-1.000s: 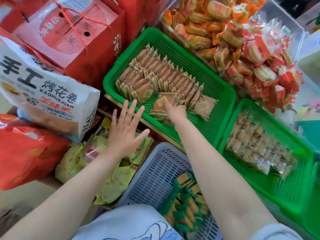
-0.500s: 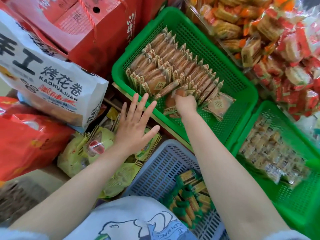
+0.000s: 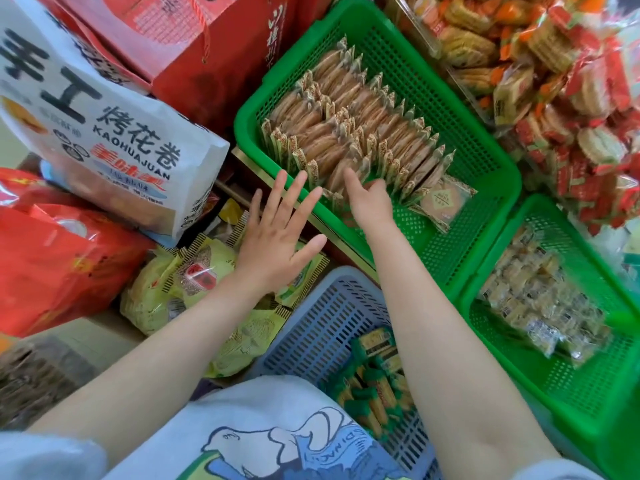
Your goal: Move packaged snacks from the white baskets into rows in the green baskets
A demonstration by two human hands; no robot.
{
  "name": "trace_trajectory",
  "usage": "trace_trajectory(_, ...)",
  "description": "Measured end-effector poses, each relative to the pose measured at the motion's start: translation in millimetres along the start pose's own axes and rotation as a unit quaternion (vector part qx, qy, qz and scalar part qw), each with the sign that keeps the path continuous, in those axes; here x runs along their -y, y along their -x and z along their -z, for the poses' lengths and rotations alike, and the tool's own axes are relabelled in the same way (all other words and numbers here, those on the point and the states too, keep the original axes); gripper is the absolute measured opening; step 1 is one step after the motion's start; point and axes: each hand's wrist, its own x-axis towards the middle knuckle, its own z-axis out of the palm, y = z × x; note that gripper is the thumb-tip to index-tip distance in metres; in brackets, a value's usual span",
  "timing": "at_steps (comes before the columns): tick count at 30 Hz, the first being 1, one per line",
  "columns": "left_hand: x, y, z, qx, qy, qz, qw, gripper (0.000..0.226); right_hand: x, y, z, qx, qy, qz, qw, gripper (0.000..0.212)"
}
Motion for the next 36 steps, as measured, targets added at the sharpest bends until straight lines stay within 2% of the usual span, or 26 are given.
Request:
trace_trajectory(4, -1, 0, 0, 0.002, 0.003, -0.003, 1.0, 0.069, 8, -5, -2, 0.021, -0.048, -0.052, 0.997, 0.107)
trace_trajectory(7, 0, 1, -1, -0.003, 0.008, -0.007, 1.0, 0.069, 21, -7, -7, 0.044, -0.087, -0.04, 0.994, 0.12)
trace_trajectory(11, 1, 0, -2, -0.01, 0.014, -0.009, 1.0, 0.068, 31, -14, -14, 0.035, -0.024, -0.017, 0.999, 0.101)
trace_trajectory(15, 3, 0, -3, -0.011, 0.004, -0.014, 1.0, 0.068, 40, -14, -12, 0.04, 0.011, -0.018, 0.999, 0.098)
trace_trajectory(19, 2, 0, -2, 0.005, -0.01, -0.008, 1.0, 0.07, 25, 1, -1, 0.086, 0.03, 0.029, 0.995, 0.097)
trace_trajectory(23, -3, 2, 2, 0.006, -0.018, -0.012, 1.0, 0.069, -11, 34, 21, 0.077, 0.045, 0.073, 0.993, 0.082)
trace_trajectory(28, -25, 4, 23, 0.055, -0.063, 0.029, 0.996, 0.079, -69, 96, 75, -0.02, -0.007, 0.138, 0.99, 0.034)
trace_trajectory(30, -51, 7, 36, 0.057, -0.041, 0.035, 0.997, 0.068, -101, 123, 98, -0.076, -0.056, 0.146, 0.985, 0.025)
trace_trajectory(32, -84, 20, 40, 0.05, 0.031, -0.004, 0.998, 0.05, -141, 145, 116, -0.119, -0.095, 0.13, 0.98, 0.023)
trace_trajectory(34, -117, 40, 31, 0.118, 0.109, -0.011, 0.987, 0.039, -190, 159, 124, -0.137, -0.104, 0.082, 0.982, 0.023)
trace_trajectory(36, -142, 63, 8, 0.231, 0.134, 0.006, 0.964, 0.033, -245, 168, 120, -0.122, -0.101, 0.006, 0.987, 0.022)
